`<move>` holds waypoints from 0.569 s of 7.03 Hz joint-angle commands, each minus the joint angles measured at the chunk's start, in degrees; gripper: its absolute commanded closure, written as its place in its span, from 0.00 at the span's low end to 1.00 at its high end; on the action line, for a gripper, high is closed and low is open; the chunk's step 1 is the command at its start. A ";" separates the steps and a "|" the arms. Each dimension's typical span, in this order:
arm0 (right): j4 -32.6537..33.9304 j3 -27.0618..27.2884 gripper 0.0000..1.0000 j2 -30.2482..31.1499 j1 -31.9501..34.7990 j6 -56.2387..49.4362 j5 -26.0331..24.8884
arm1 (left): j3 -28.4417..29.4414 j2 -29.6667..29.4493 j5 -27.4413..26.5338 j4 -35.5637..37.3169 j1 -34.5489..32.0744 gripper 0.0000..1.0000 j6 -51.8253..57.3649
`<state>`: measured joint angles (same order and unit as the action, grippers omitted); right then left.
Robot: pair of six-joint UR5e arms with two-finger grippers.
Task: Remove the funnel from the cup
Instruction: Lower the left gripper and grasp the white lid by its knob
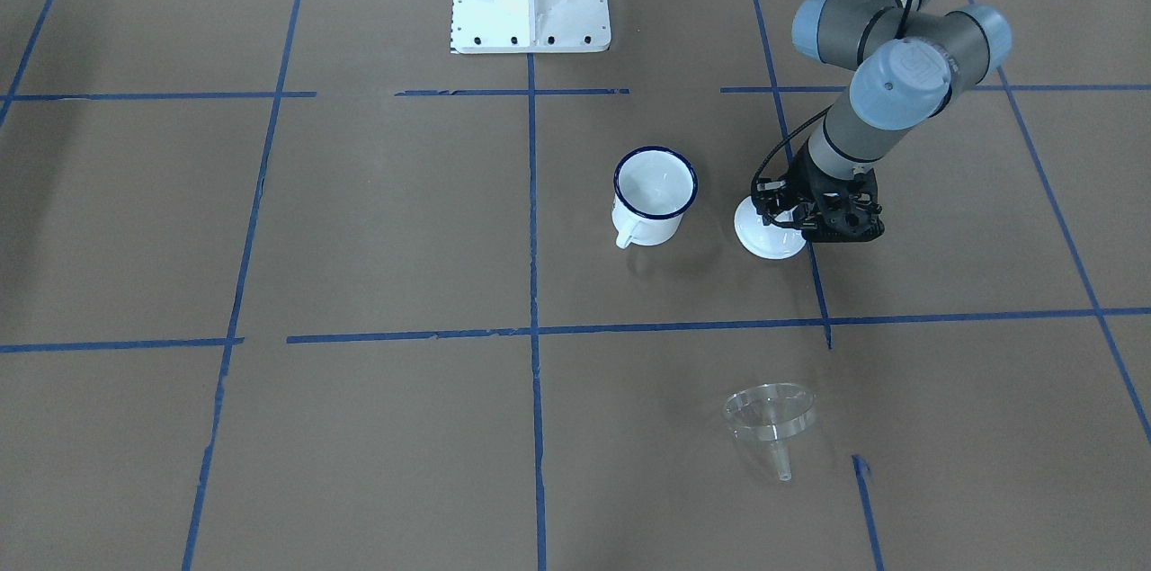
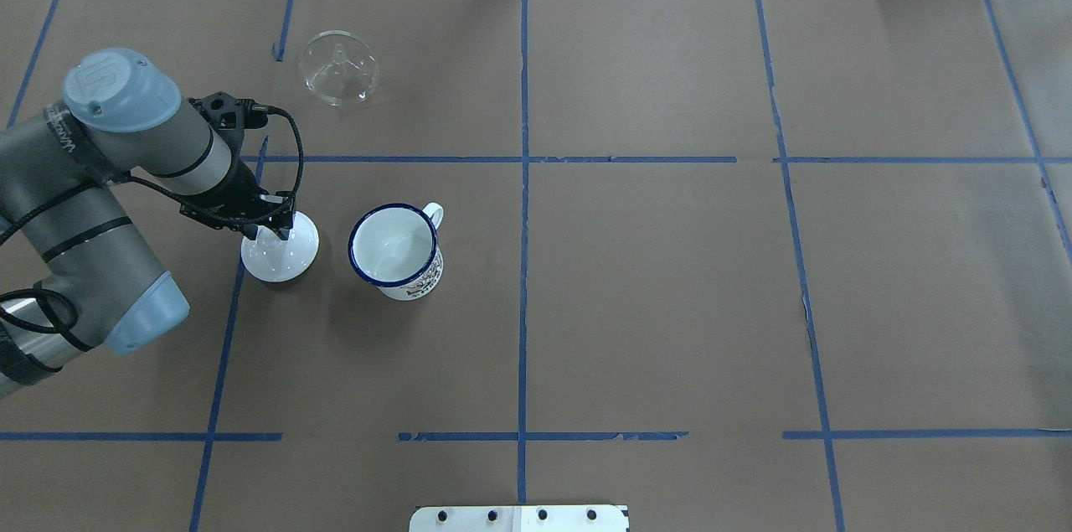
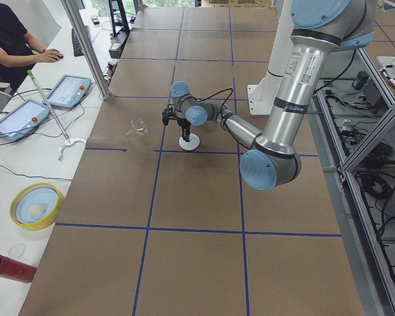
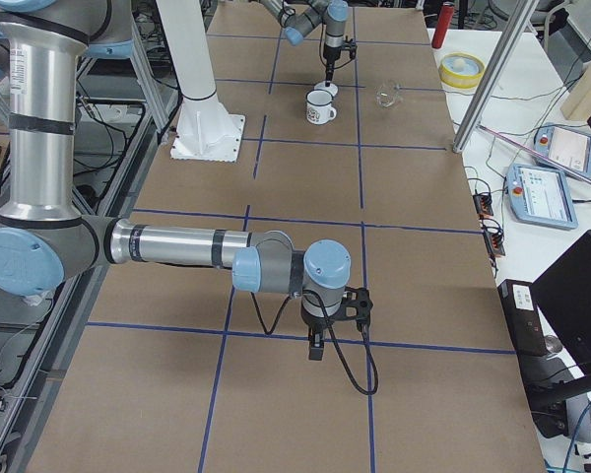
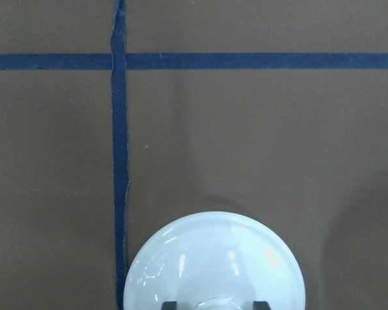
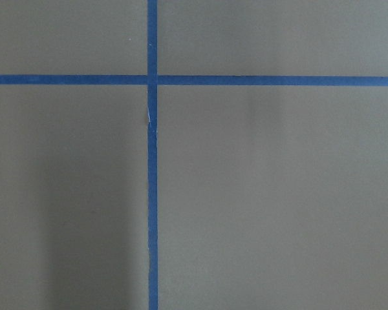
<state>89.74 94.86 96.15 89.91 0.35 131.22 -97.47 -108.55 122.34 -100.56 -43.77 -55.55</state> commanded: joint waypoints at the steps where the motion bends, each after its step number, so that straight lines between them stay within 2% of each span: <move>1: 0.00 0.06 0.00 0.00 0.00 0.00 0.00 | -0.35 0.00 0.09 0.28 0.00 0.50 -0.09; 3: 0.00 -0.02 0.00 0.00 0.00 0.00 0.00 | -0.27 0.00 0.00 0.28 0.00 0.53 -0.09; 4: 0.00 0.06 0.00 0.00 0.00 0.00 0.00 | -0.44 0.00 0.00 0.28 0.00 0.81 -0.09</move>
<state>89.74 94.89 96.15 89.91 0.35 131.22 -97.79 -108.54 122.35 -100.29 -43.77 -55.63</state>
